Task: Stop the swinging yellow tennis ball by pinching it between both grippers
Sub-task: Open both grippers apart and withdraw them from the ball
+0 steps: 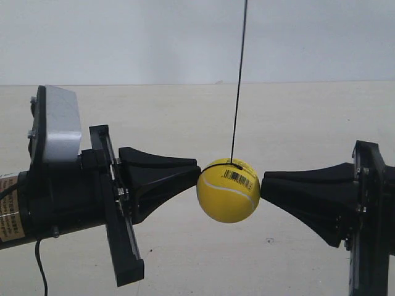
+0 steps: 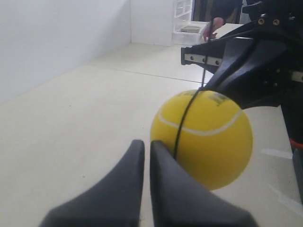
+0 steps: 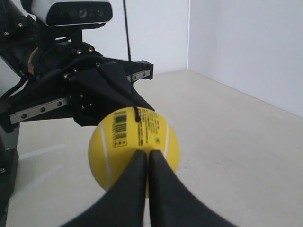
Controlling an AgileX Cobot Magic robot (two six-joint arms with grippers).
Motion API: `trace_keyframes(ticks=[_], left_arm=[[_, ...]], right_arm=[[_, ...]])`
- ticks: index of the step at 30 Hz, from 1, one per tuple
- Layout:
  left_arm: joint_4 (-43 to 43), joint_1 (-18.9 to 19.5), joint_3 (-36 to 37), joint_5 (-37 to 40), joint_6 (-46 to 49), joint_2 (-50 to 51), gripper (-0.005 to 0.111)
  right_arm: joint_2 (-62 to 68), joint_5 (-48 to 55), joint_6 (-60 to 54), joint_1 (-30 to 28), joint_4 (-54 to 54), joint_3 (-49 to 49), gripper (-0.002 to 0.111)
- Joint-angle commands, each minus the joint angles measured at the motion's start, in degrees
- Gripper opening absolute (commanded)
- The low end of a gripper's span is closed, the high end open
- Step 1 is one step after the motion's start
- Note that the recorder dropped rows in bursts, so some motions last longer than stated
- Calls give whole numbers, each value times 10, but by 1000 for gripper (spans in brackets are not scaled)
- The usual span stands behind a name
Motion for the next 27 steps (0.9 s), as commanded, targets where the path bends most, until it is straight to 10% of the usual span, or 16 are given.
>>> trace_keyframes(ticks=[1,27], left_arm=[[0,-4,2,-7,2,3,5],[-27,-4,29,184,9,-161,5]], right_arm=[[0,-6,2,0,-3,-2,0],[-63,75,11,0,43,-2,0]])
